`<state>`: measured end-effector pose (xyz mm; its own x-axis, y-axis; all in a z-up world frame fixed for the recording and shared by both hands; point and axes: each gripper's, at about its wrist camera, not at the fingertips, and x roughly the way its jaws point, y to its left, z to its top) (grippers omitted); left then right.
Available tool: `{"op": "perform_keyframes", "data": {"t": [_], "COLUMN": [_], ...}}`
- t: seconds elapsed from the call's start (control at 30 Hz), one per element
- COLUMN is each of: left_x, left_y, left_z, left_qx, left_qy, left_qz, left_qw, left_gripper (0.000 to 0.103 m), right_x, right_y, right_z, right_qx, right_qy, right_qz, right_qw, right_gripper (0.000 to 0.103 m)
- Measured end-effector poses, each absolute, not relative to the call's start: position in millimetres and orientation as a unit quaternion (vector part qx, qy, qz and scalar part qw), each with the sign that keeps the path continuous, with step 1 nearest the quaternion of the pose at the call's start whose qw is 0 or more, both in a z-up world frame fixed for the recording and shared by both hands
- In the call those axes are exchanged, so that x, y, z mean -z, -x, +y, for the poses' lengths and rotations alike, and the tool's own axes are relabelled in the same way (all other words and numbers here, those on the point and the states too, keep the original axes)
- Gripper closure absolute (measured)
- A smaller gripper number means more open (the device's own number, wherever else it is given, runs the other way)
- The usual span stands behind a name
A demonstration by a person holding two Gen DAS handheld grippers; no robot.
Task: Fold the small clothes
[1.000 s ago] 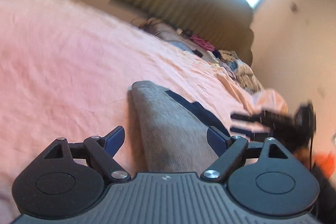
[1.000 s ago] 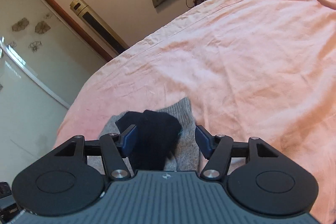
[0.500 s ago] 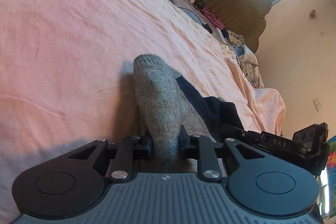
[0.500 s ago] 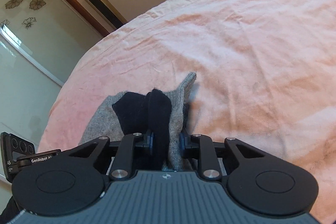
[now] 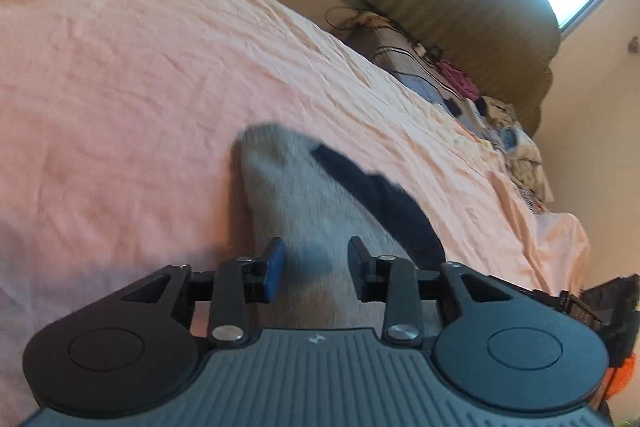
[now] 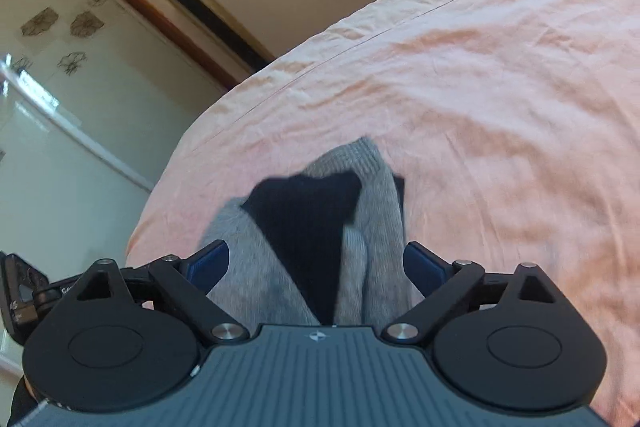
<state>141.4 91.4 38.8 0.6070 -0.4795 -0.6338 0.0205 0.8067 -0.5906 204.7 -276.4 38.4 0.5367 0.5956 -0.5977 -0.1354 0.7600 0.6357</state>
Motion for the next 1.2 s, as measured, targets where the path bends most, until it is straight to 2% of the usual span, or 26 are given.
{"op": "perform_keyframes", "data": {"t": [0.07, 0.23, 0.27, 0.3, 0.47, 0.57, 0.63, 0.67, 0.7, 0.73, 0.77, 0.8, 0.83, 0.87, 1.07, 1.1, 1.13, 1.17, 1.2], "left_x": [-22.8, 6.2, 5.7, 6.9, -7.3, -2.7, -4.5, -7.8, -12.2, -14.7, -14.8, -12.9, -9.3, -3.7, 0.0, 0.1, 0.3, 0.5, 0.8], "left_y": [-107.6, -48.8, -46.1, -46.8, -35.5, -24.9, -13.4, -7.4, -3.2, -0.9, 1.3, 4.3, 6.6, 8.6, 13.2, 12.9, 12.9, 12.8, 13.1], "left_z": [95.7, 78.0, 71.2, 64.5, 69.1, 73.4, 75.2, 76.6, 77.0, 77.4, 77.8, 77.5, 76.6, 75.0, 69.4, 71.2, 72.6, 74.7, 76.4], "left_qx": [0.162, 0.221, 0.227, 0.227, 0.220, 0.200, 0.215, 0.219, 0.222, 0.223, 0.216, 0.202, 0.181, 0.168, 0.168, 0.169, 0.171, 0.172, 0.173], "left_qy": [0.291, 0.331, 0.320, 0.306, 0.266, 0.214, 0.192, 0.180, 0.170, 0.163, 0.152, 0.132, 0.115, 0.105, 0.078, 0.083, 0.090, 0.096, 0.102], "left_qz": [0.434, 0.439, 0.437, 0.448, 0.449, 0.458, 0.447, 0.438, 0.429, 0.418, 0.404, 0.383, 0.360, 0.342, 0.324, 0.323, 0.322, 0.321, 0.320], "left_qw": [0.837, 0.805, 0.809, 0.809, 0.824, 0.839, 0.847, 0.853, 0.859, 0.865, 0.876, 0.892, 0.908, 0.919, 0.928, 0.927, 0.927, 0.926, 0.926], "left_gripper": [0.032, 0.034, 0.047, 0.094, 0.094, 0.094, 0.094, 0.094, 0.090, 0.085, 0.065, 0.037, 0.027, 0.022, 0.017, 0.017, 0.016, 0.016, 0.016], "right_x": [-31.5, -20.5, -19.3, -18.7, -38.3, -22.1, -22.2, -28.0, -38.0, -49.1, -59.4, -66.9, -71.0, -71.7, -39.4, -31.5, -26.1, -26.1, -34.3], "right_y": [-180.1, -128.7, -126.9, -127.3, -107.0, -98.6, -104.1, -109.8, -113.9, -119.6, -129.3, -143.2, -160.0, -180.3, -266.8, -273.1, -275.9, -276.4, -269.9], "right_z": [-282.8, -281.0, -276.5, -272.4, -272.1, -271.3, -279.3, -285.1, -291.3, -296.7, -299.7, -299.3, -297.1, -293.4, -250.5, -243.0, -235.0, -225.7, -218.1], "right_qx": [-0.229, -0.253, -0.252, -0.250, -0.283, -0.267, -0.271, -0.263, -0.256, -0.256, -0.256, -0.250, -0.242, -0.233, -0.182, -0.186, -0.193, -0.202, -0.206], "right_qy": [-0.248, -0.217, -0.208, -0.201, -0.157, -0.135, -0.169, -0.193, -0.214, -0.229, -0.240, -0.246, -0.250, -0.251, -0.234, -0.236, -0.233, -0.212, -0.175], "right_qz": [0.454, 0.463, 0.467, 0.474, 0.453, 0.474, 0.474, 0.475, 0.456, 0.428, 0.406, 0.398, 0.396, 0.399, 0.460, 0.468, 0.475, 0.473, 0.450], "right_qw": [0.825, 0.821, 0.821, 0.820, 0.831, 0.828, 0.821, 0.817, 0.825, 0.836, 0.844, 0.848, 0.850, 0.851, 0.837, 0.831, 0.826, 0.831, 0.851], "right_gripper": [0.014, 0.027, 0.047, 0.078, 0.080, 0.078, 0.066, 0.051, 0.039, 0.035, 0.029, 0.029, 0.029, 0.029, 0.034, 0.045, 0.062, 0.084, 0.084]}}
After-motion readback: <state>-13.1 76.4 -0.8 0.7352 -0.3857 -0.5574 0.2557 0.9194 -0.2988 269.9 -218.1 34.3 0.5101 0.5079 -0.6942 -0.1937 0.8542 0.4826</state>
